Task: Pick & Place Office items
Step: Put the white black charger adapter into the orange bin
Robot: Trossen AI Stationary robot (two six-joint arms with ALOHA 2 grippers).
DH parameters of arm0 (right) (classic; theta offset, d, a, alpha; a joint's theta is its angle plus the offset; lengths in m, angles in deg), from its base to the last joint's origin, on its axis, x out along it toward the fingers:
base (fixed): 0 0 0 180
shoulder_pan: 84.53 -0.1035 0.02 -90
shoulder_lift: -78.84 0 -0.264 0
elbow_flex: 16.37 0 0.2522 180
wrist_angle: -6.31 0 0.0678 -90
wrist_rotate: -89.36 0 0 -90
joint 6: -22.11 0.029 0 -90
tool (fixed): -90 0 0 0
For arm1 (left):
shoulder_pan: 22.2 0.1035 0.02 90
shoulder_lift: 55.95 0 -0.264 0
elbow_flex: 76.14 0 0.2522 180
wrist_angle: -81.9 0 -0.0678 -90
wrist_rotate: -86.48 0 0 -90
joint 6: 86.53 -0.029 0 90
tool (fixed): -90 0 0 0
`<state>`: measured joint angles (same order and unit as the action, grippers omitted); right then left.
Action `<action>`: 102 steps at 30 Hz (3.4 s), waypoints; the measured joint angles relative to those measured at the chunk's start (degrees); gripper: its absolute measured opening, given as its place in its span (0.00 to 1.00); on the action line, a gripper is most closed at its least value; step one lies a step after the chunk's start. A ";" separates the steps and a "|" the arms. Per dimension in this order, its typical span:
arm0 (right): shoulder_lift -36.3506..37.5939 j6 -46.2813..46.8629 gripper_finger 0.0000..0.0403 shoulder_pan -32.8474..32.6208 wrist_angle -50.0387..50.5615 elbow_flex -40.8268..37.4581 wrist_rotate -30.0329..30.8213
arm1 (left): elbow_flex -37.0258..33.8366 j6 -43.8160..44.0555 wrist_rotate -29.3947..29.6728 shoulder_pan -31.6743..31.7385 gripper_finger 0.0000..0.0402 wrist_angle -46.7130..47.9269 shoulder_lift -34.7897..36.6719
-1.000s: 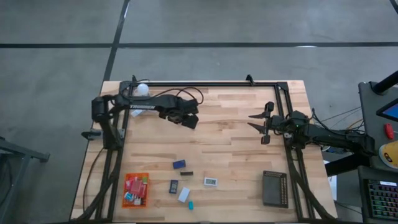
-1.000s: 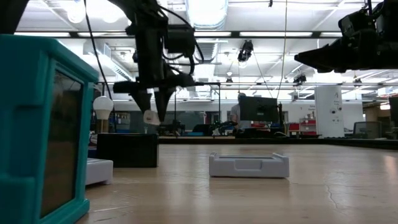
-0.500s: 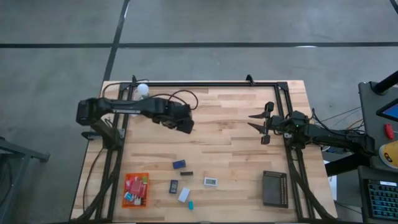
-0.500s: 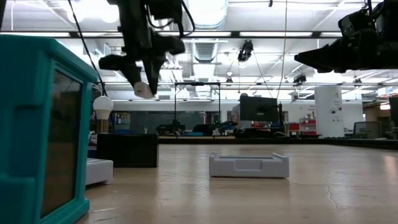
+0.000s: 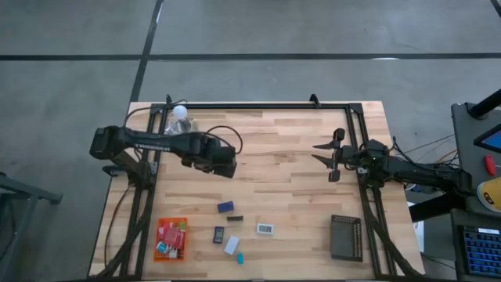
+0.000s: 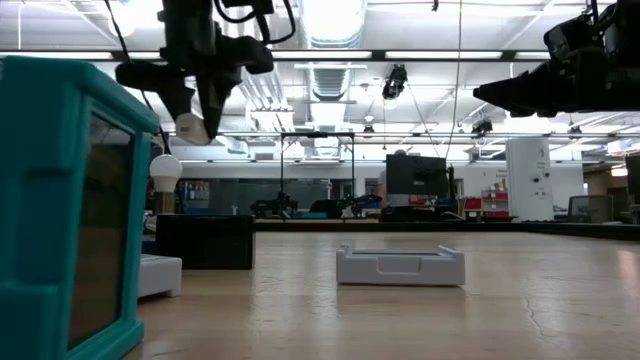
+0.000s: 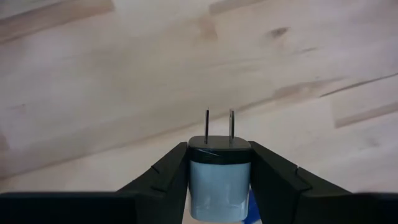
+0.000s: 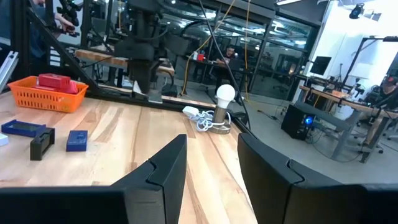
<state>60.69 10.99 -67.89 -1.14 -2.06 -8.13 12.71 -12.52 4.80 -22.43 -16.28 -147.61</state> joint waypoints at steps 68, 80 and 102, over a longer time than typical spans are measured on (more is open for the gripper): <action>0.02 0.00 0.35 0.00 -0.02 0.00 -0.01 | -0.52 17.04 -2.42 -56.57 0.37 -15.18 -4.06; 0.02 0.00 0.35 0.00 -0.02 0.01 -0.02 | -0.55 12.48 -7.51 -58.82 0.37 -10.15 -8.36; 0.00 0.00 0.35 0.00 -0.02 0.00 -0.01 | -5.20 7.77 -5.36 -58.84 0.37 -10.80 -9.18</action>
<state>60.69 10.99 -67.89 -1.16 -2.05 -8.14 7.51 -4.75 -0.57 -81.27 -27.08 -156.79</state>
